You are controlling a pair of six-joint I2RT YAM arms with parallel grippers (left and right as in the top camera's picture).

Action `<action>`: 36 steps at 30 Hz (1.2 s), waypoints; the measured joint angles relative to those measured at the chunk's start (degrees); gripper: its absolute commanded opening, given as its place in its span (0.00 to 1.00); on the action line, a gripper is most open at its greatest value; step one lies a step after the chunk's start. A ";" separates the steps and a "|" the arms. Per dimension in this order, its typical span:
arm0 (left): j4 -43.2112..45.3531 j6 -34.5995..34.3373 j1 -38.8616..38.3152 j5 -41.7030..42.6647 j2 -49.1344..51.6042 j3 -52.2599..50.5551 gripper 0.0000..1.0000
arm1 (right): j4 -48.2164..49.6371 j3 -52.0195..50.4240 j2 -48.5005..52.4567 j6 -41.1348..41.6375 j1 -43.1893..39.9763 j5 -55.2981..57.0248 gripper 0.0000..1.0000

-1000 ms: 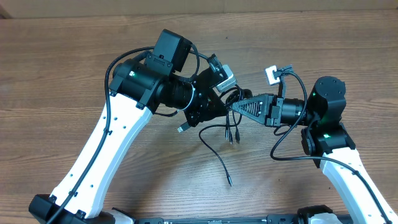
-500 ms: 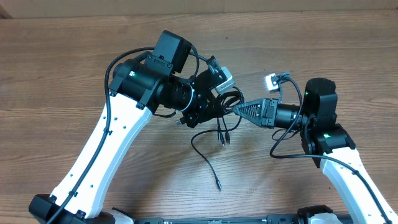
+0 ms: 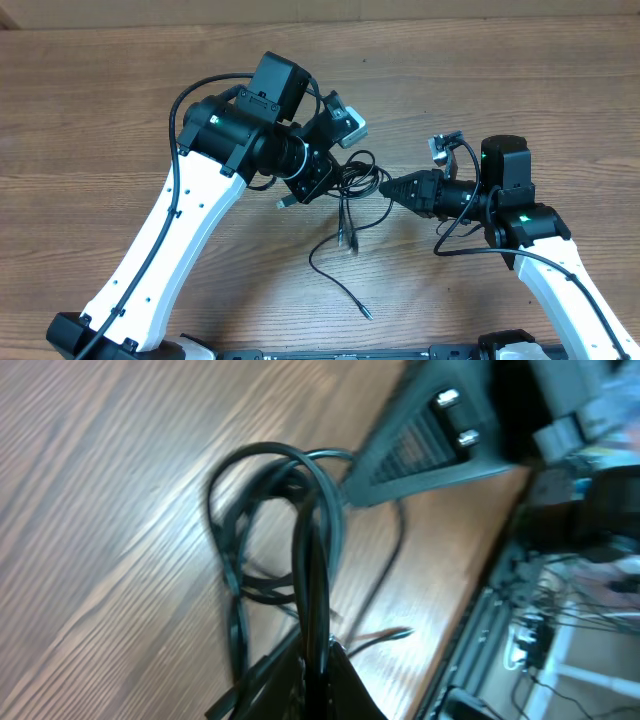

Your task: Untangle cables

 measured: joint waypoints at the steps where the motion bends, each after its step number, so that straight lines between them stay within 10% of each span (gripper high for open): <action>1: -0.22 -0.39 0.00 -1.46 0.00 0.00 0.04 | 0.00 0.00 0.00 -0.13 0.02 0.46 0.04; 10: -0.90 -3.39 0.00 -9.92 0.00 0.00 0.04 | -0.02 0.00 0.00 -0.74 0.00 2.23 0.12; 17: -0.74 -3.85 0.02 -10.38 0.00 0.00 0.04 | 0.20 0.00 0.00 -0.87 0.00 2.21 0.85; 36: 7.04 -4.68 0.02 6.43 0.00 0.00 0.04 | 6.58 0.00 0.00 -0.66 0.00 -5.29 0.90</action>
